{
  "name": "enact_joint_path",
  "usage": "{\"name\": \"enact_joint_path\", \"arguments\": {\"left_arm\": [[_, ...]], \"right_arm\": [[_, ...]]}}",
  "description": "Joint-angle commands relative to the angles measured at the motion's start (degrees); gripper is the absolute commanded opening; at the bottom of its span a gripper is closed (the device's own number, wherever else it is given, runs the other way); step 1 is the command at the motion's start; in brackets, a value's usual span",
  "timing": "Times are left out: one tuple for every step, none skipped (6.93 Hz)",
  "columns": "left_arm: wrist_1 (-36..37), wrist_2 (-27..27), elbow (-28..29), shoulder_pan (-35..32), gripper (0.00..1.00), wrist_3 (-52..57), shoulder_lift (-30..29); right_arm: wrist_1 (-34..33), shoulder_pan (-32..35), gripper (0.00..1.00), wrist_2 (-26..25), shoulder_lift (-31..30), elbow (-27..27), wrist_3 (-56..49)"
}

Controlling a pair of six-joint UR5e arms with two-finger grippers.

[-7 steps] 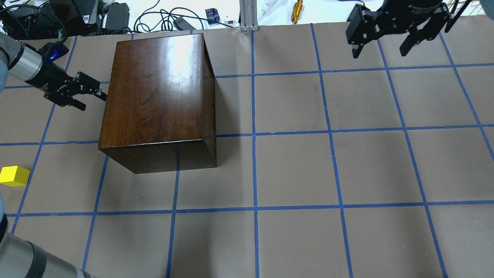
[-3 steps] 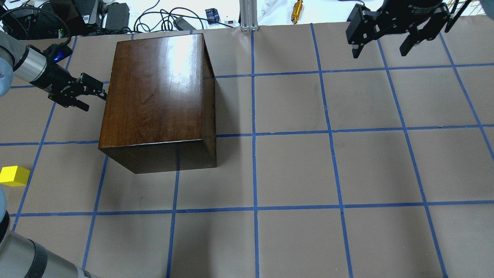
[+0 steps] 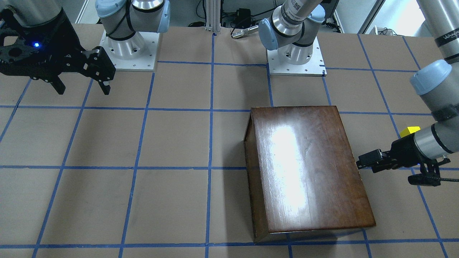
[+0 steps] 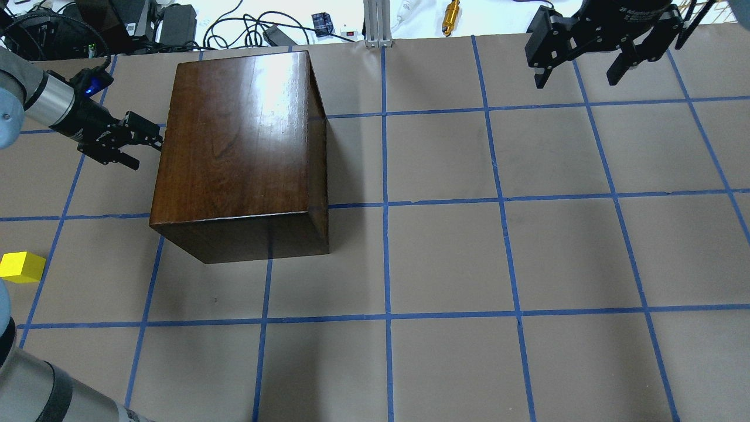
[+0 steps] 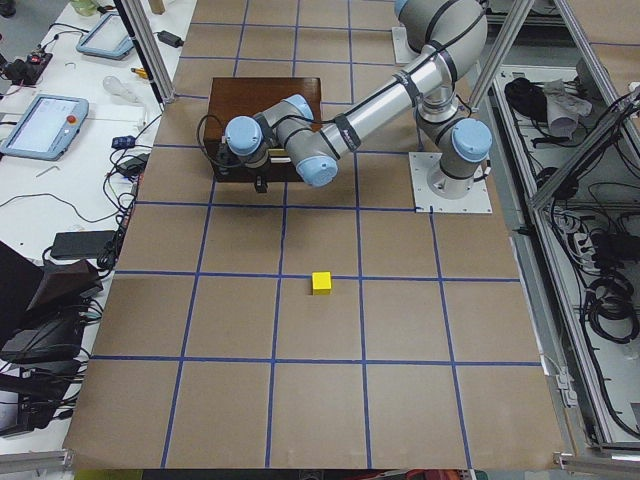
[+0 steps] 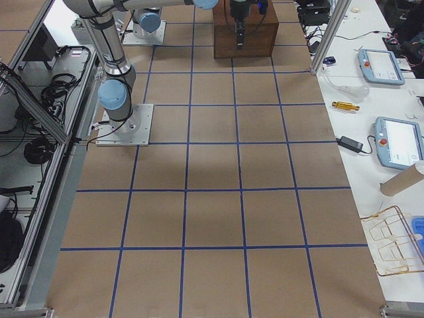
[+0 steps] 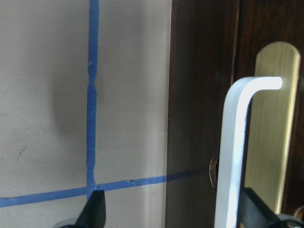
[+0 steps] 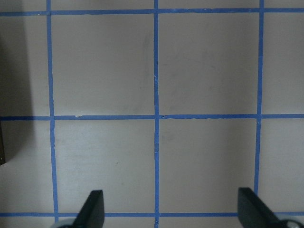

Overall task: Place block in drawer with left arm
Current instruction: 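Hook the left gripper onto the white drawer handle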

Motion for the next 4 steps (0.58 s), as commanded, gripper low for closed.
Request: {"name": "enact_joint_path", "arguments": {"left_arm": [[0.0, -0.3, -0.1, -0.1, 1.0, 0.1, -0.4], [0.0, -0.3, -0.3, -0.1, 1.0, 0.1, -0.5], [0.1, -0.3, -0.5, -0.1, 1.0, 0.0, -0.6], [0.1, -0.3, -0.5, -0.2, 1.0, 0.0, -1.0]], "right_arm": [[0.0, 0.0, 1.0, 0.0, 0.0, 0.0, 0.0], [0.0, 0.0, 1.0, 0.0, 0.0, 0.0, 0.0], [0.0, 0.0, 1.0, 0.0, 0.0, 0.0, 0.0], [0.0, 0.0, 1.0, 0.0, 0.0, 0.0, 0.0]]}}
